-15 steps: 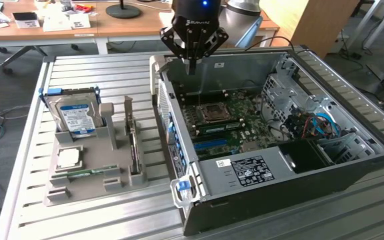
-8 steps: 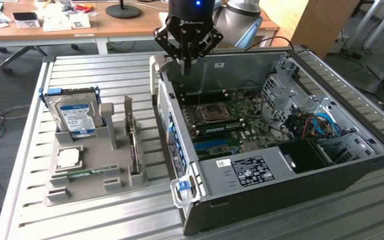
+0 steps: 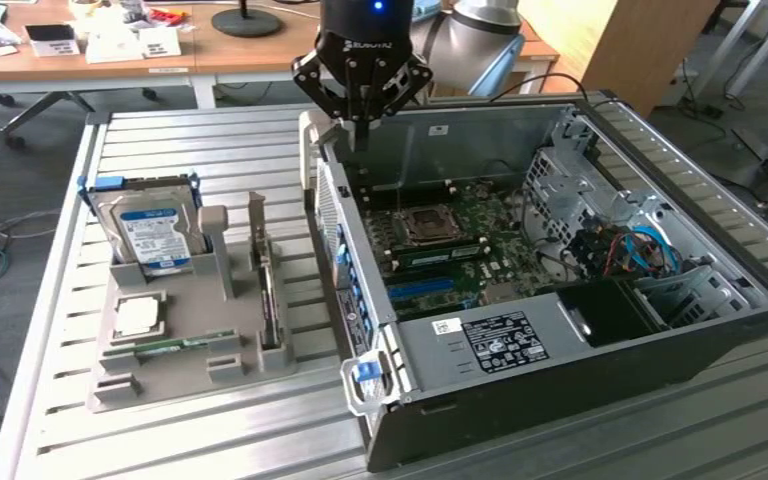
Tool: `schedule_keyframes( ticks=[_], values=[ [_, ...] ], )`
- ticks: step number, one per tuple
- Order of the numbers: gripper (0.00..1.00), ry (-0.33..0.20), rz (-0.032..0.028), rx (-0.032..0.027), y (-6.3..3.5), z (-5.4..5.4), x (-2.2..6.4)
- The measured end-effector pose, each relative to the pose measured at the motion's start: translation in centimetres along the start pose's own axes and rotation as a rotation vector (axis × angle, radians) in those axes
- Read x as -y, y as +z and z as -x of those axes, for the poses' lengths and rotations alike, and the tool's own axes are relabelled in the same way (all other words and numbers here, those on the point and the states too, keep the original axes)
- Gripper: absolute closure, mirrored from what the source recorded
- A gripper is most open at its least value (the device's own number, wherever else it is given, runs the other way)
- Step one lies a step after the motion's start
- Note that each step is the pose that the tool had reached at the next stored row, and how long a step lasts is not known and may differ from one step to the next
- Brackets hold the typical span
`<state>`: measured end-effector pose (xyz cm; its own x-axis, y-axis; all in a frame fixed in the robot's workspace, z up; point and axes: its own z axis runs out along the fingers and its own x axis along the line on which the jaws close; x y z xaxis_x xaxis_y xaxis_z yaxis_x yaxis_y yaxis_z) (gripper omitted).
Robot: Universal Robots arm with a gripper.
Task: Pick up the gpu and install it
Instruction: 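Reach for the gpu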
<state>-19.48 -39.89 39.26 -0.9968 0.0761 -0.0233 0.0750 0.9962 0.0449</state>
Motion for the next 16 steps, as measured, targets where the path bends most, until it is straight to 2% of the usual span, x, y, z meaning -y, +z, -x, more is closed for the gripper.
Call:
schedule_keyframes(
  ticks=[16],
  values=[
    [0.89,0.001,-0.0001,0.0,-0.02,-3.2,0.25]
  ],
)
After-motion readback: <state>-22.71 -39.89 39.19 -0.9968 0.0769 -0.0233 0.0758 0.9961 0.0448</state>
